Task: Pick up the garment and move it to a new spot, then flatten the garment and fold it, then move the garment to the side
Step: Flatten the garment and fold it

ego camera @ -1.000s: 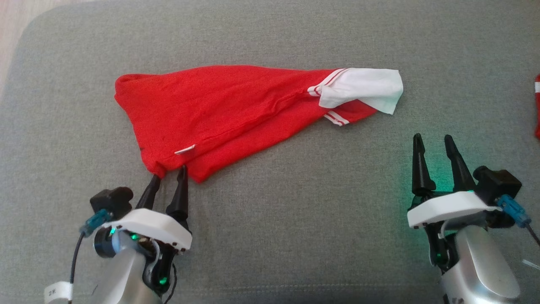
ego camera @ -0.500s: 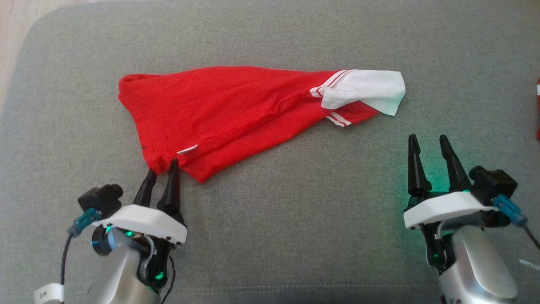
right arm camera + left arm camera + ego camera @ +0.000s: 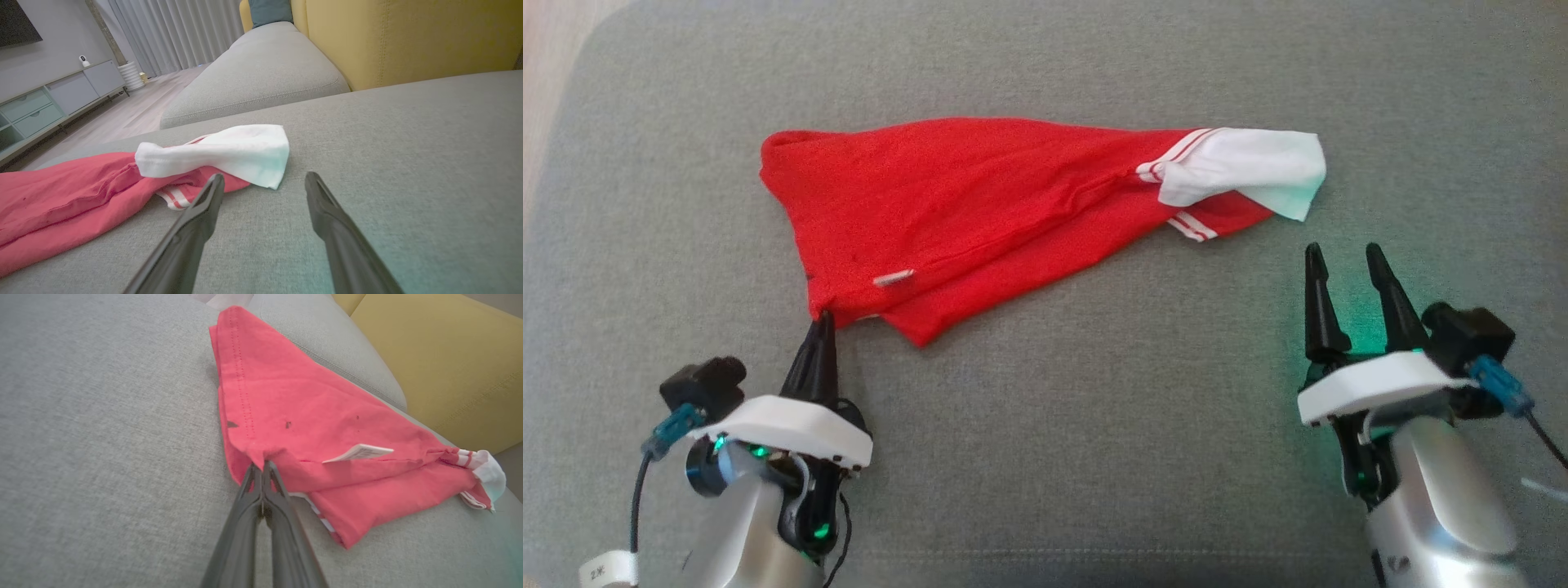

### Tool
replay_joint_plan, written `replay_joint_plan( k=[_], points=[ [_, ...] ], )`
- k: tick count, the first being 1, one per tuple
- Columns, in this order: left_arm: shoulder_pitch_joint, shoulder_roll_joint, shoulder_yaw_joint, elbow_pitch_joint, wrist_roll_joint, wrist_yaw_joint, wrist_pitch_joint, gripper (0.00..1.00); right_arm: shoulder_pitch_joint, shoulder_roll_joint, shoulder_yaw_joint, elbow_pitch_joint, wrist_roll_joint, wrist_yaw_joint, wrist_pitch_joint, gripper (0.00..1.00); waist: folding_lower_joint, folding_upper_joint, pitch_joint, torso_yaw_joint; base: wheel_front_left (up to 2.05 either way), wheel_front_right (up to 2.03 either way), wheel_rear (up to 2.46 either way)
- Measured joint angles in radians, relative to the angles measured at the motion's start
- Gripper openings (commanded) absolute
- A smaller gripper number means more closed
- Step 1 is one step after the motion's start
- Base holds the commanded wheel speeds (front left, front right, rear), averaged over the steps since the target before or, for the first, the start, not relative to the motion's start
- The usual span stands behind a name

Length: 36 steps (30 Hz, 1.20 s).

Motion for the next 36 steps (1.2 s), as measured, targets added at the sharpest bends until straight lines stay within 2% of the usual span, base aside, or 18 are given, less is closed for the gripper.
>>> replay_joint_plan(
  k=[7,15,23,24,25,26,27,36],
  points=[
    [-0.002,-0.007,-0.007,-0.014,0.018,0.000,0.000,0.00,-0.092,0.000,-0.013,0.089,-0.016,0.000,0.000,1.00,0.0000,0.0000,0.030,0.039,0.00,0.00,0.00],
    [-0.010,-0.015,-0.029,-0.027,0.020,0.000,0.000,0.00,-0.187,-0.001,-0.142,0.188,-0.041,0.000,0.000,1.00,0.0000,0.0000,0.072,0.081,0.00,0.00,0.00],
    [-0.037,-0.018,-0.045,-0.042,0.020,0.000,0.000,0.00,-0.243,-0.001,-0.179,0.263,-0.116,0.000,0.000,1.00,0.0000,0.0000,0.111,0.097,0.00,0.00,0.00],
    [-0.041,-0.018,-0.049,-0.042,0.020,0.000,0.000,0.00,-0.252,-0.002,-0.180,0.270,-0.121,0.000,0.000,0.92,0.0000,0.0000,0.116,0.098,0.00,0.00,0.00],
    [-0.045,-0.019,-0.051,-0.043,0.020,0.000,0.000,0.00,-0.261,-0.003,-0.180,0.277,-0.128,0.000,0.000,0.73,0.0000,0.0000,0.120,0.099,0.00,0.00,0.00],
    [-0.049,-0.020,-0.052,-0.043,0.020,0.000,0.000,0.00,-0.272,-0.004,-0.180,0.287,-0.129,0.000,0.000,0.48,0.0000,0.0000,0.124,0.100,0.00,0.00,0.00],
    [-0.050,-0.021,-0.052,-0.044,0.020,0.000,0.000,0.00,-0.281,-0.005,-0.179,0.294,-0.131,0.000,0.000,0.00,0.0000,0.0000,0.128,0.101,0.00,0.00,0.00],
    [-0.065,-0.022,-0.044,-0.053,0.030,0.000,0.000,0.00,-0.304,-0.010,-0.175,0.301,-0.134,0.000,-0.003,0.00,0.0000,0.0000,0.136,0.099,0.00,0.00,0.00]
  ],
)
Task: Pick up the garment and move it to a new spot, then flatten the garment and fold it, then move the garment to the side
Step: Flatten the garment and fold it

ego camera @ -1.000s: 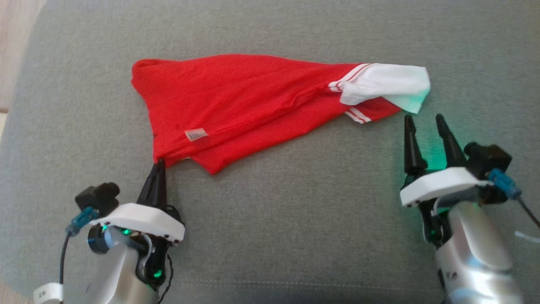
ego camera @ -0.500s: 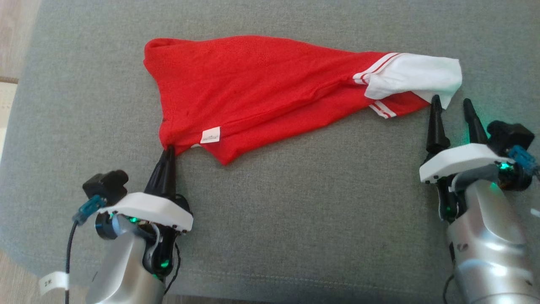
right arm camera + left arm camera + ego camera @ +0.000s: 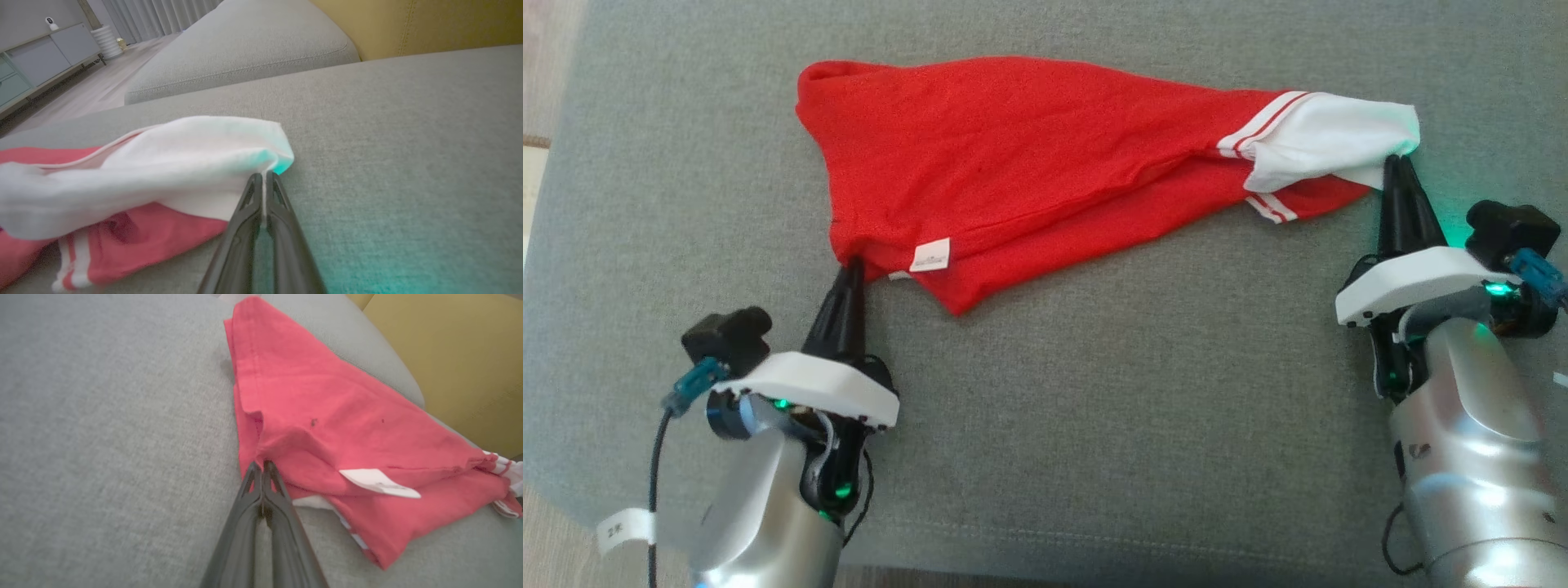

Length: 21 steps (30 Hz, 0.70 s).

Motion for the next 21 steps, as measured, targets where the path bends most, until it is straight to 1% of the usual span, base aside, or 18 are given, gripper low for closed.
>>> replay_joint_plan(
  k=[3,8,10,14,17,20,21],
  points=[
    [0.000,-0.001,0.022,-0.028,0.019,0.000,0.000,0.00,0.010,0.000,0.011,-0.034,0.023,0.000,0.001,0.00,0.0000,0.0000,-0.016,-0.008,0.00,0.00,0.00],
    [-0.004,0.008,0.045,-0.107,0.058,0.000,0.000,0.00,0.038,0.001,0.040,-0.154,0.082,0.000,0.001,0.00,0.0000,0.0000,-0.060,-0.030,0.00,0.00,0.00],
    [-0.021,0.036,0.049,-0.142,0.077,0.000,0.000,0.00,0.038,0.001,0.055,-0.212,0.099,0.000,0.002,0.00,0.0000,0.0000,-0.080,-0.041,0.00,0.00,0.00],
    [-0.089,0.112,0.066,-0.203,0.102,0.000,0.000,0.00,0.027,0.003,0.070,-0.322,0.124,0.000,0.002,0.00,0.0000,0.0000,-0.122,-0.070,0.00,0.00,0.00],
    [-0.139,0.160,0.077,-0.231,0.110,0.000,0.000,0.00,-0.009,0.001,0.074,-0.388,0.138,0.000,0.002,0.00,0.0000,0.0000,-0.153,-0.093,0.00,0.00,0.00],
    [-0.179,0.210,0.085,-0.249,0.112,0.000,0.000,0.00,-0.064,-0.028,0.100,-0.446,0.153,0.000,0.001,0.00,0.0000,0.0000,-0.181,-0.118,0.00,0.00,0.00],
    [-0.179,0.210,0.085,-0.249,0.112,0.000,0.000,0.00,-0.064,-0.028,0.100,-0.446,0.153,0.000,0.001,0.00,0.0000,0.0000,-0.181,-0.118,0.00,0.00,0.00]
  ],
)
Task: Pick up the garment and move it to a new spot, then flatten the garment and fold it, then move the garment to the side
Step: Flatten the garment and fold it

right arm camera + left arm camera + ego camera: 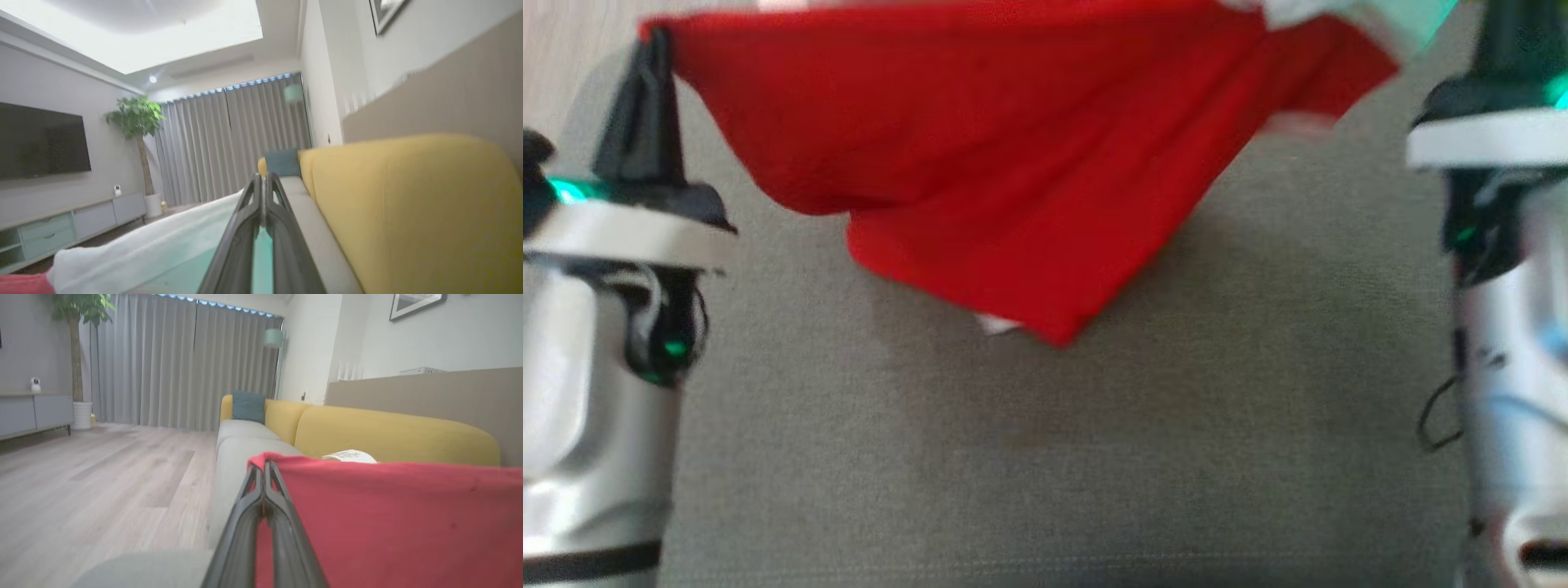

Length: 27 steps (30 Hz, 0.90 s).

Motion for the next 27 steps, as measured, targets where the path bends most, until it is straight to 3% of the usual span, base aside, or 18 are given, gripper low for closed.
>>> replay_joint_plan(
  k=[4,9,20,23,27],
  points=[
    [-0.099,0.054,-0.020,-0.018,0.012,-0.007,0.000,0.00,-0.107,-0.091,0.021,-0.059,0.022,0.000,0.007,0.00,0.0000,0.0000,-0.038,-0.026,0.00,0.00,0.00],
    [-0.227,0.100,-0.049,-0.017,0.016,-0.007,0.000,0.00,-0.219,-0.147,0.040,-0.094,0.031,0.000,0.073,0.00,0.0000,0.0000,-0.032,-0.034,0.00,0.00,0.00],
    [-0.442,0.117,-0.132,0.138,0.013,-0.007,0.038,0.00,-0.423,-0.149,0.081,0.009,-0.025,0.000,0.174,0.00,0.0000,0.0000,0.130,-0.014,0.00,0.00,0.00],
    [-0.542,0.115,-0.133,0.220,0.029,-0.006,0.035,0.00,-0.548,-0.148,0.085,0.071,-0.081,0.000,0.164,0.00,0.0001,0.0000,0.197,-0.008,0.00,0.00,0.00],
    [-0.712,0.101,-0.118,0.301,0.069,0.040,0.007,0.00,-0.728,-0.136,0.019,0.170,-0.179,0.000,0.080,0.00,0.0003,-0.0001,0.279,-0.001,0.00,0.00,0.00]
  ],
)
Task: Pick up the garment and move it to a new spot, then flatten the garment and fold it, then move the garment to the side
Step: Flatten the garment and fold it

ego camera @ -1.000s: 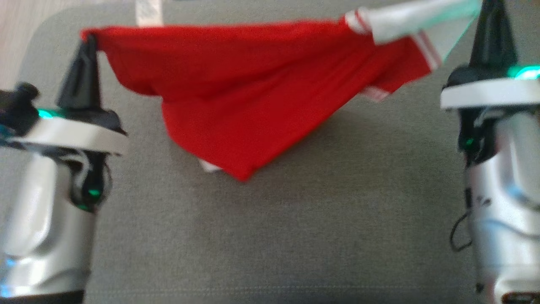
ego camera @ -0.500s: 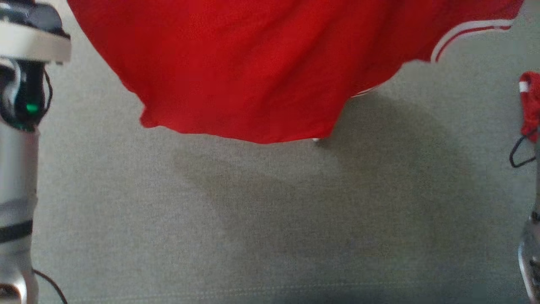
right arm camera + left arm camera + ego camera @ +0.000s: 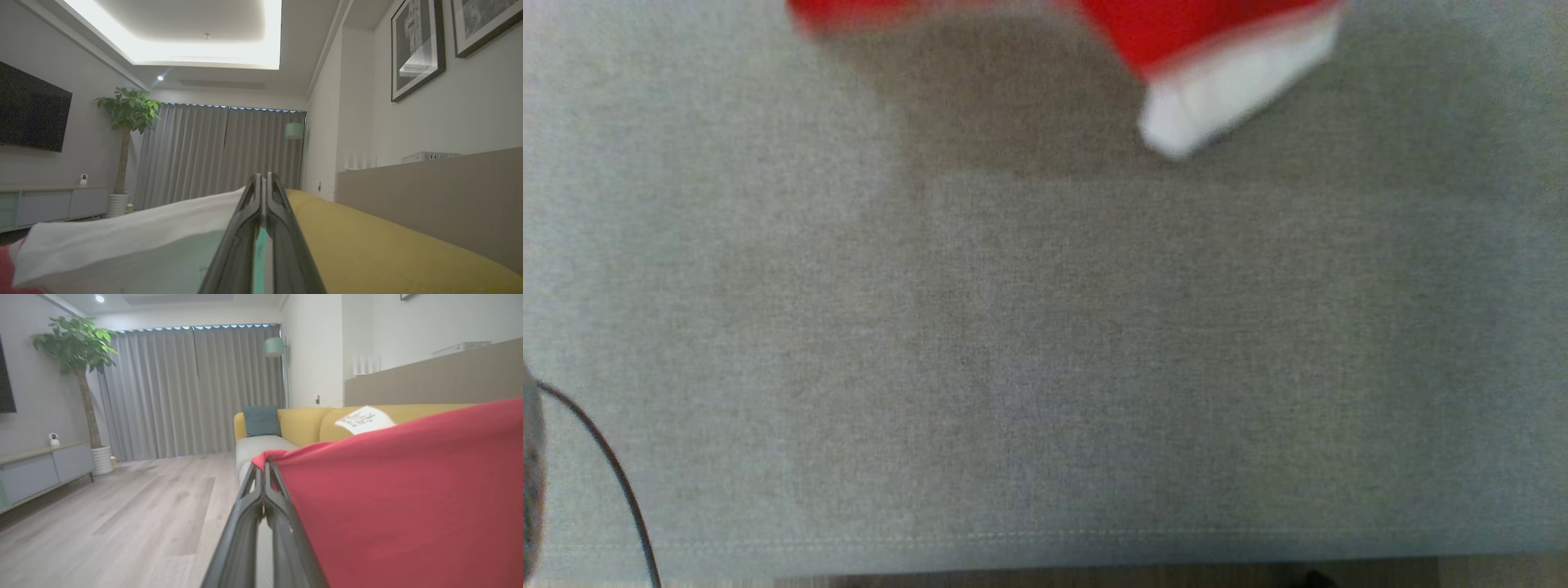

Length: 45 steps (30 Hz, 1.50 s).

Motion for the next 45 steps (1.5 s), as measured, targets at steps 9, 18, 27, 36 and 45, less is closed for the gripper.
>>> replay_joint_plan(
  k=[9,18,27,36,45],
  points=[
    [-0.147,-0.026,0.122,-0.075,0.078,0.028,-0.009,0.00,-0.202,0.032,-0.147,0.046,-0.165,0.000,-0.081,0.00,-0.0001,0.0000,0.062,-0.010,0.00,0.00,0.00],
    [0.224,-0.123,0.156,-0.006,0.083,-0.018,-0.008,0.00,0.153,0.033,-0.026,0.053,-0.013,0.000,-0.081,0.00,-0.0002,0.0000,0.035,-0.038,0.00,0.00,0.00],
    [0.662,-0.273,0.292,-0.011,0.078,-0.023,-0.007,0.00,0.753,0.041,0.091,-0.049,0.255,0.000,-0.066,0.00,-0.0003,0.0001,-0.069,-0.056,0.00,0.00,0.00],
    [0.901,-0.316,0.381,-0.029,0.107,-0.031,-0.007,0.00,1.125,0.061,0.112,-0.241,0.333,0.000,0.036,0.00,-0.0004,0.0001,-0.194,-0.091,0.00,0.00,0.00],
    [1.075,-0.319,0.406,-0.035,0.032,-0.028,-0.007,0.00,1.344,0.086,0.127,-0.263,0.323,0.000,0.108,0.00,-0.0004,0.0001,-0.311,-0.114,0.00,0.00,0.00]
  ],
)
